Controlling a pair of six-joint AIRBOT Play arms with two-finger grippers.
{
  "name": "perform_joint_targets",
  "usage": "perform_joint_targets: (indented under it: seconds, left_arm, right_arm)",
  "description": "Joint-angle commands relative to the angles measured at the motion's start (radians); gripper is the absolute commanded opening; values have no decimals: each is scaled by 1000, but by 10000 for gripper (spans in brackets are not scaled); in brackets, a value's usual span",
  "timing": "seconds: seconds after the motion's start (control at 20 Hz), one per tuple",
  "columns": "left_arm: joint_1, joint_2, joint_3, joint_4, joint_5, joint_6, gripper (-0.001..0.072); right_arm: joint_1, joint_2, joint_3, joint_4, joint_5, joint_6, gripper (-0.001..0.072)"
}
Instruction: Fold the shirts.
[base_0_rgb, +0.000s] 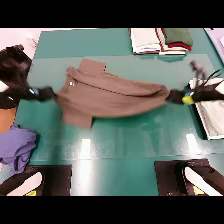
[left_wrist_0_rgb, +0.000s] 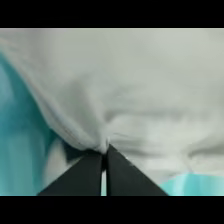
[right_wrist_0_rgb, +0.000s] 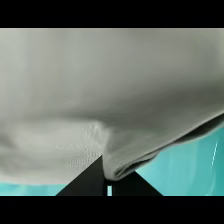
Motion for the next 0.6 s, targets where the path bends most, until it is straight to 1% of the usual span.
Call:
perform_joint_targets:
  seconds: [0.0,0.15,0.25,0.35,0.55]
  left_arm:
    - [40,148,323,-1,-13,-3,25]
    - [48,271,610,2,-1,-10,25]
    - [48,324,760,2,11,-9,25]
    - [48,365,873,3,50,-10,25]
    - [48,381,1035,11,79,-10,24]
  right_arm:
    - [0,85,282,-2,0,-12,15]
    - [0,124,545,-6,2,-12,15]
    - [0,146,682,-47,7,-12,15]
    - [0,175,773,-87,16,-11,15]
    - [0,171,941,-147,120,1,14]
